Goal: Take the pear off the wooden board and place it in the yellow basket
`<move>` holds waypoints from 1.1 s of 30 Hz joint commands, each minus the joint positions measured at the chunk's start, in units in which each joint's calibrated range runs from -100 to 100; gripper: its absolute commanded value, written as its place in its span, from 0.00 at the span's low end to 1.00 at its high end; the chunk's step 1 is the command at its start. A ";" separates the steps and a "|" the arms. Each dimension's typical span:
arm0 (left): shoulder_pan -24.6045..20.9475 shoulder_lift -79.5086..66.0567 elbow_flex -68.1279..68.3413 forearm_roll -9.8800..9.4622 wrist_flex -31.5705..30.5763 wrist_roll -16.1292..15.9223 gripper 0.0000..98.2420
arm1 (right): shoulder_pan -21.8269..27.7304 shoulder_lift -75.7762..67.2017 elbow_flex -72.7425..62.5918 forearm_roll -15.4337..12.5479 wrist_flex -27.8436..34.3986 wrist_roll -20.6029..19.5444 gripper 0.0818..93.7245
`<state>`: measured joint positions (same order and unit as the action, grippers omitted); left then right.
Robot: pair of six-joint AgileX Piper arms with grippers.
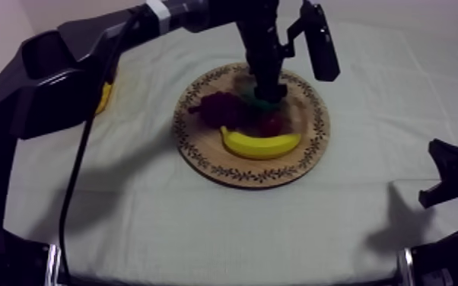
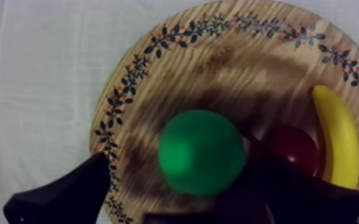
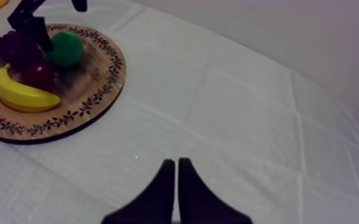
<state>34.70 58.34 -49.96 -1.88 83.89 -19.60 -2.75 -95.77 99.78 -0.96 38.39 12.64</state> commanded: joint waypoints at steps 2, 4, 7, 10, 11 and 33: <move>-0.13 1.72 -0.54 -0.05 0.15 -0.03 0.96 | 0.00 0.02 0.00 0.01 0.00 0.04 0.00; -0.21 2.68 -0.97 0.02 0.20 -0.03 0.95 | 0.00 0.02 0.00 0.01 0.00 0.04 0.00; -0.26 3.78 -1.47 0.07 0.28 0.00 0.92 | 0.00 0.02 0.00 0.01 0.00 0.04 0.00; -0.28 5.05 -2.85 0.09 0.87 0.11 0.86 | 0.00 0.02 0.00 0.01 0.00 0.04 0.00; -0.28 5.54 -3.51 0.11 1.21 0.17 0.84 | 0.00 0.02 0.00 0.01 0.00 0.04 0.00; -2.20 -10.64 8.50 0.58 1.64 5.65 0.40 | 0.00 0.02 0.00 0.01 0.00 -0.01 0.00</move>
<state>32.83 53.78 -45.35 -1.29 85.77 -14.51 -2.75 -95.77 99.78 -0.96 38.39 12.62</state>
